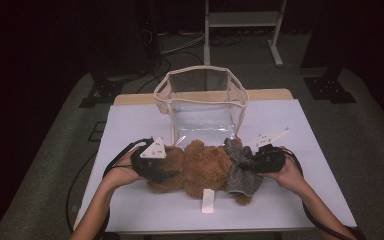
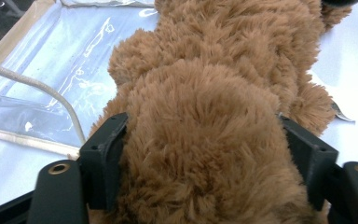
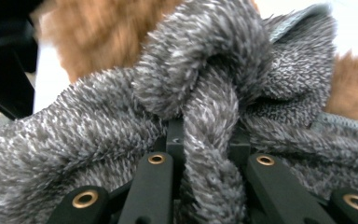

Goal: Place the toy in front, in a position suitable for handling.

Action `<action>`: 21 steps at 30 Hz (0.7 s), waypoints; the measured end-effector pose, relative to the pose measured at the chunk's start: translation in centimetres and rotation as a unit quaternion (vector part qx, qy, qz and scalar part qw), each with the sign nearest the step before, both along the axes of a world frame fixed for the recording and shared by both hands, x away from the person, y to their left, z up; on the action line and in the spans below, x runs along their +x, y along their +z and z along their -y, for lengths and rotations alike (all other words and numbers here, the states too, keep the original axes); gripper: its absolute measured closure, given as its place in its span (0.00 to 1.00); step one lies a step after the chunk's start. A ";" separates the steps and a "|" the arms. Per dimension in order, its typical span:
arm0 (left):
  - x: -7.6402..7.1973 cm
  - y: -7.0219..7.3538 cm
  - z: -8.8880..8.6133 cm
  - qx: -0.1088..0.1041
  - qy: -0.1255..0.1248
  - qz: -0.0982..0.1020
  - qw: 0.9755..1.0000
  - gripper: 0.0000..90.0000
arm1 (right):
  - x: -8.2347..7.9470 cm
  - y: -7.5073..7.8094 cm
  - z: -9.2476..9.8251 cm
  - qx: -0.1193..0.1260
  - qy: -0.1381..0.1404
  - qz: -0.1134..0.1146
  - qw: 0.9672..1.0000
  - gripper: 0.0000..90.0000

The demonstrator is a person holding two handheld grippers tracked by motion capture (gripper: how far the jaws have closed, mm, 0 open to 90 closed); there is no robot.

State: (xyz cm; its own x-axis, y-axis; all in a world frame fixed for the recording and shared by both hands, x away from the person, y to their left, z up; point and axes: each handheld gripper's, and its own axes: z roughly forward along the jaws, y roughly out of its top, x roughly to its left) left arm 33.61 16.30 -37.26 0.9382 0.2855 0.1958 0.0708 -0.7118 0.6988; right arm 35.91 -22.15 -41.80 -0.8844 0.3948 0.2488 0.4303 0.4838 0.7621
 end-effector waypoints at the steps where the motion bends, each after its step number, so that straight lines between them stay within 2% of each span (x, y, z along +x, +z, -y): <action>1: 0.0 0.0 0.0 0.002 -0.002 0.002 1.000 0.28 | -0.1 0.0 0.1 -0.004 -0.001 -0.001 1.000 0.85; 4: 0.0 0.5 0.3 0.003 -0.004 0.005 1.000 0.23 | -0.4 0.6 0.3 0.000 -0.002 0.006 1.000 0.85; 7: -0.2 1.4 0.9 -0.009 -0.012 0.014 1.000 0.20 | -0.4 1.0 0.1 0.012 0.003 0.007 1.000 0.85; 9: -0.6 2.1 1.6 -0.018 -0.022 0.020 0.999 0.18 | -0.2 0.8 -0.2 0.013 0.003 0.006 1.000 0.85; 12: -1.0 2.8 3.3 -0.018 -0.043 0.028 0.999 0.15 | 0.0 0.6 -0.1 0.024 -0.001 0.001 1.000 0.85; 14: -0.9 2.9 4.6 -0.014 -0.059 0.029 0.998 0.13 | 0.1 0.6 0.1 0.027 -0.003 0.002 1.000 0.85; 18: -0.6 2.5 6.6 -0.023 -0.070 0.020 0.997 0.10 | -0.2 1.0 0.8 0.030 -0.008 0.006 0.999 0.85; 21: -0.5 2.3 8.2 -0.023 -0.084 0.018 0.996 0.09 | -0.2 1.2 1.8 0.047 -0.016 0.004 0.999 0.85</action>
State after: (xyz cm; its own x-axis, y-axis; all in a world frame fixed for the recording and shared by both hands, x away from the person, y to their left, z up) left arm 33.10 8.05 -34.94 0.9660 0.1336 0.2213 -0.0736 -0.6783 0.7311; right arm 35.71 -23.95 -40.56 -0.8734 0.3990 0.2792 0.4388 0.3962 0.8066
